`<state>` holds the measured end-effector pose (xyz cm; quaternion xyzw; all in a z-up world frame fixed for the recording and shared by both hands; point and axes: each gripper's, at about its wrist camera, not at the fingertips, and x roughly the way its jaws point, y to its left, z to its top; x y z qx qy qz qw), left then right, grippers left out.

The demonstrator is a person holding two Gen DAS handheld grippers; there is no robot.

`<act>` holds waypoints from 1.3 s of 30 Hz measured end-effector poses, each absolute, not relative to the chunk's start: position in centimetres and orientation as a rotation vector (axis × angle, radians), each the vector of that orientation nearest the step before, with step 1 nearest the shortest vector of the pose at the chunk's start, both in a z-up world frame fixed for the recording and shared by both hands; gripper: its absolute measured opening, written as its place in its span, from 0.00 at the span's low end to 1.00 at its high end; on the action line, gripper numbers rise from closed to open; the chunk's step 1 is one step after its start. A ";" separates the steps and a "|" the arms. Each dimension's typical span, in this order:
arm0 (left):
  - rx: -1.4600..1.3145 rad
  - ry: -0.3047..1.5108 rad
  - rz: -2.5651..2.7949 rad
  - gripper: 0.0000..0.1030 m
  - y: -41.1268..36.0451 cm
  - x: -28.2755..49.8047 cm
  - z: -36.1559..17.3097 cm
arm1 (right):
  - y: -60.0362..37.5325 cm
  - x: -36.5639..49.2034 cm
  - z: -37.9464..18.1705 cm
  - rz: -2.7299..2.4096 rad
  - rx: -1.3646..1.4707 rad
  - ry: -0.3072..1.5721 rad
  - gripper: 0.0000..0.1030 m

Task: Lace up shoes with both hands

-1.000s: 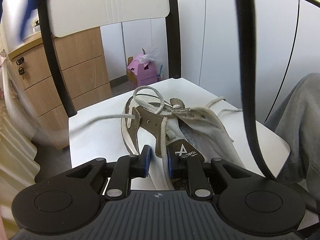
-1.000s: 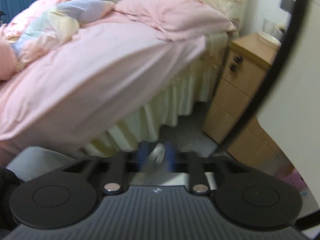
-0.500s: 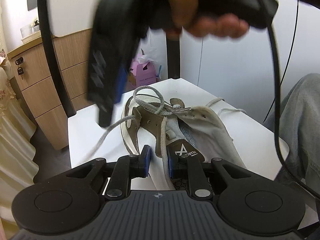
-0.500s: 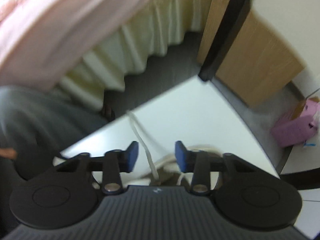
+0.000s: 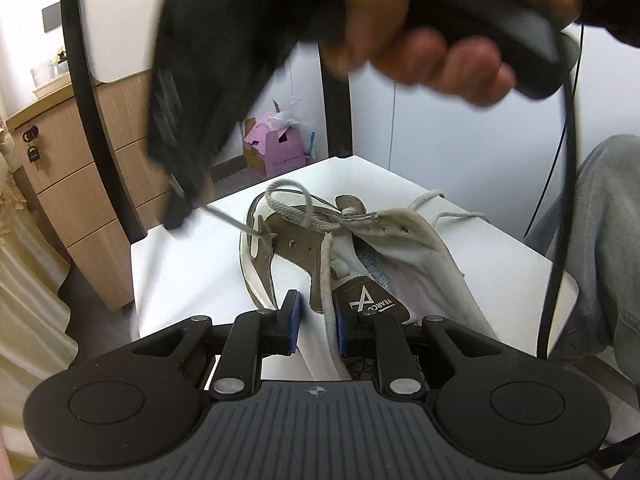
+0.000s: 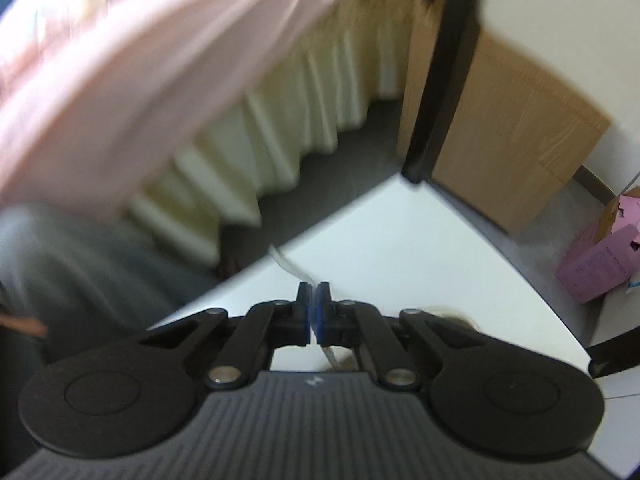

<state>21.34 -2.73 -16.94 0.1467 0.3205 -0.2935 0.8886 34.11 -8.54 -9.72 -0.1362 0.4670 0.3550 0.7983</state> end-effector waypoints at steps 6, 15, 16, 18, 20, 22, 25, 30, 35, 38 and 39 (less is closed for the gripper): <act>0.313 0.671 -0.632 0.19 -2.7 21.6 -16.9 | -9.1 32.9 -3.9 0.826 -0.095 0.800 0.02; 0.319 0.670 -0.633 0.19 -2.8 22.0 -17.0 | -5.5 33.4 -1.7 0.885 -0.109 0.741 0.02; 0.318 0.670 -0.634 0.19 -2.9 22.1 -17.0 | -5.1 33.4 -1.9 0.886 -0.126 0.749 0.02; 0.315 0.672 -0.637 0.19 -2.9 22.2 -17.0 | -4.5 33.6 -2.3 0.886 -0.150 0.766 0.05; 0.308 0.675 -0.636 0.19 -3.0 22.2 -16.9 | -4.4 33.8 -2.4 0.882 -0.135 0.789 0.14; 0.306 0.675 -0.629 0.19 -3.1 22.0 -16.7 | -4.4 33.7 -2.4 0.865 -0.165 0.784 0.40; 0.301 0.678 -0.615 0.20 -3.3 21.9 -16.6 | -5.1 32.5 -2.0 0.831 -0.192 0.759 0.67; 0.226 0.707 -0.589 0.21 -2.8 22.2 -16.2 | -8.0 30.7 -1.1 0.749 -0.157 0.719 0.89; 0.150 0.711 -0.567 0.24 -2.1 22.2 -15.8 | -12.1 28.3 -0.5 0.618 -0.072 0.647 0.91; 0.132 0.689 -0.560 0.24 -1.9 21.5 -15.3 | -14.8 26.6 -1.6 0.501 -0.011 0.622 0.92; 0.127 0.681 -0.559 0.24 -1.8 21.2 -15.1 | -15.5 26.0 -2.3 0.463 0.008 0.626 0.92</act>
